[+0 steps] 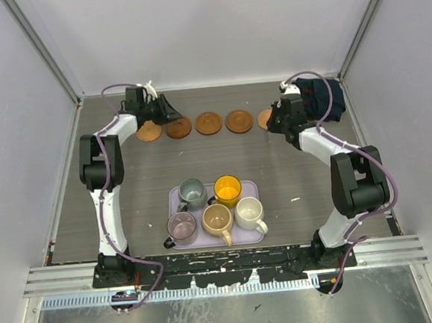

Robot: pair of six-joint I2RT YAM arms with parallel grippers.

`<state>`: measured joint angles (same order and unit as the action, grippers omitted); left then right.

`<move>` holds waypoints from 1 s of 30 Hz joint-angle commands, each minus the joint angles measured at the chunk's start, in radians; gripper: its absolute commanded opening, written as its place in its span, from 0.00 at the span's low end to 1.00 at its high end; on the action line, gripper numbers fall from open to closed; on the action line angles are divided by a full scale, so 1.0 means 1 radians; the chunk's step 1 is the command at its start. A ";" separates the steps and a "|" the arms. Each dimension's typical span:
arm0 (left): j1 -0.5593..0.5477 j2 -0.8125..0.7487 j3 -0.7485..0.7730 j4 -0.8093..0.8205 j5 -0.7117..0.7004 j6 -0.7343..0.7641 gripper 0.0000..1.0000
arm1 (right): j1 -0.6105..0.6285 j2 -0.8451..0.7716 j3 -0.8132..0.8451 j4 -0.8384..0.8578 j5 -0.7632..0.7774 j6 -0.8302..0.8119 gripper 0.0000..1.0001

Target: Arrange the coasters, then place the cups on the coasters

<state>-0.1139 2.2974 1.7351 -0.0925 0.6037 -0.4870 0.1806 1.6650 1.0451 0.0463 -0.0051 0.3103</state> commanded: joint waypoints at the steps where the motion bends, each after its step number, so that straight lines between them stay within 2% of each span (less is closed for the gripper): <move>1: 0.026 -0.146 0.061 0.079 0.045 -0.005 0.36 | 0.003 -0.010 0.077 0.064 0.060 -0.029 0.10; 2: 0.031 -0.163 0.049 0.082 0.046 -0.003 0.36 | 0.003 -0.014 0.081 0.068 0.073 -0.027 0.13; 3: 0.038 -0.185 0.031 0.092 0.047 -0.002 0.37 | 0.002 -0.021 0.080 0.080 0.084 -0.023 0.24; 6: 0.058 -0.258 -0.066 0.132 0.042 0.003 0.38 | -0.019 -0.047 0.067 0.123 0.098 0.018 0.74; 7: 0.064 -0.294 -0.103 0.143 0.037 0.011 0.39 | -0.031 -0.055 0.063 0.139 0.084 0.037 0.84; 8: 0.069 -0.325 -0.139 0.147 0.028 0.021 0.39 | -0.045 -0.060 0.061 0.143 0.063 0.050 0.88; 12: 0.076 -0.451 -0.315 0.134 -0.043 0.101 0.40 | -0.098 -0.080 0.050 0.145 -0.017 0.088 0.89; 17: 0.076 -0.597 -0.483 0.102 -0.125 0.183 0.43 | -0.118 -0.143 -0.020 0.135 0.035 0.076 0.89; 24: 0.076 -0.776 -0.690 0.144 -0.166 0.158 0.46 | -0.128 -0.231 -0.104 0.093 0.076 0.038 0.86; 30: 0.054 -0.899 -0.862 0.171 -0.193 0.122 0.51 | -0.128 -0.317 -0.177 0.062 0.012 0.064 0.82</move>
<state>-0.0425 1.4796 0.9306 0.0147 0.4427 -0.3534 0.0547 1.4334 0.9005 0.1112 0.0395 0.3656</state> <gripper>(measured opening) 0.485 0.832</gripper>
